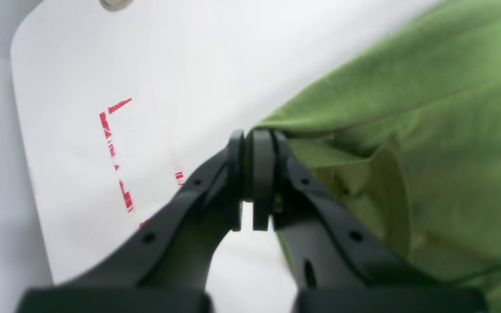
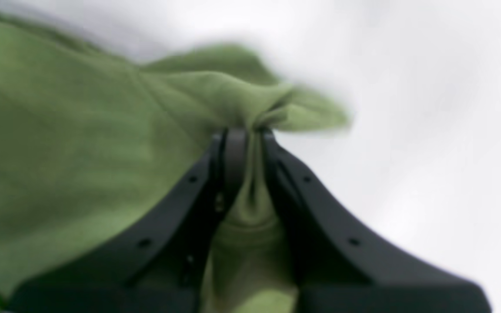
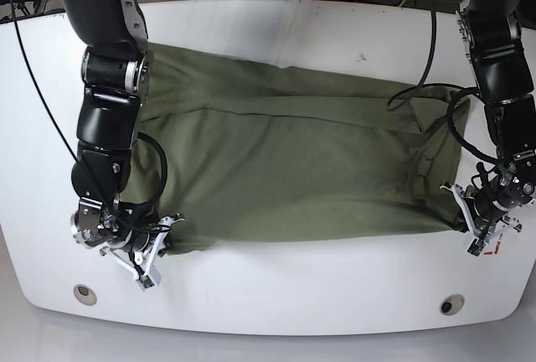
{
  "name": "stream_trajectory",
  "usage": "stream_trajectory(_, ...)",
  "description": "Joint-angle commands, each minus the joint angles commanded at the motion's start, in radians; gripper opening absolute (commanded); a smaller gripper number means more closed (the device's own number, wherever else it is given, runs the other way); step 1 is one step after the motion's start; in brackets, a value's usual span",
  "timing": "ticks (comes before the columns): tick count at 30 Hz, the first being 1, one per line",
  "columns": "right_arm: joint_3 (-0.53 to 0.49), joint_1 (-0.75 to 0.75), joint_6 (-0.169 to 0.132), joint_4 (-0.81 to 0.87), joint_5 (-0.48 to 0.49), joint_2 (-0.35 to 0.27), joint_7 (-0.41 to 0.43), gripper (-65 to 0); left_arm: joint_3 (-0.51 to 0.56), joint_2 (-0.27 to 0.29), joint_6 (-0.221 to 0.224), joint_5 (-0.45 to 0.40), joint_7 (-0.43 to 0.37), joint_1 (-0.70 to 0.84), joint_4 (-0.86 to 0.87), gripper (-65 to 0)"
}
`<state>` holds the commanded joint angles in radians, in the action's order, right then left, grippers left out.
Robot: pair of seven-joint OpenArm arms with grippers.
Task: Fold the T-shirt properly
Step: 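Drag the held shirt corner with the left gripper, stretching the shirt flat, then lift both held corners and fold the shirt edge over toward the opposite edge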
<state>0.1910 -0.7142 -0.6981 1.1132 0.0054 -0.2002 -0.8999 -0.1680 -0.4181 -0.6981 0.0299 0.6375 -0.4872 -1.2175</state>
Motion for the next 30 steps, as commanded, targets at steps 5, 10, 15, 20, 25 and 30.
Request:
stream_trajectory(5,-0.003,0.021,0.0,0.063,0.0,0.0,-0.044,-61.2,0.0,0.0,0.0,0.002,0.0,0.0,0.0,-65.0)
stream_trajectory(10,-0.003,0.029,0.0,0.094,0.002,-0.003,-0.049,-61.0,0.0,0.0,0.0,0.002,-0.002,0.0,-0.008,-65.0)
stream_trajectory(15,-0.003,0.057,0.0,0.095,0.0,-0.008,-0.049,-61.0,0.0,-0.002,0.0,0.002,-0.002,-0.006,-0.037,-65.0)
stream_trajectory(20,-0.002,0.08,0.0,0.097,0.0,-0.008,-0.044,-61.0,0.0,-0.011,0.0,0.002,-0.002,-0.006,-0.101,-65.0)
stream_trajectory(25,0.0,0.084,0.0,0.101,-0.002,-0.008,-0.072,-61.0,0.0,-0.015,0.0,0.002,0.0,-0.006,-0.147,-65.0)
stream_trajectory(30,0.026,0.092,0.0,0.181,0.0,-0.015,-0.157,-61.0,-0.003,-0.015,0.0,0.002,0.005,-0.002,-0.189,-65.0)
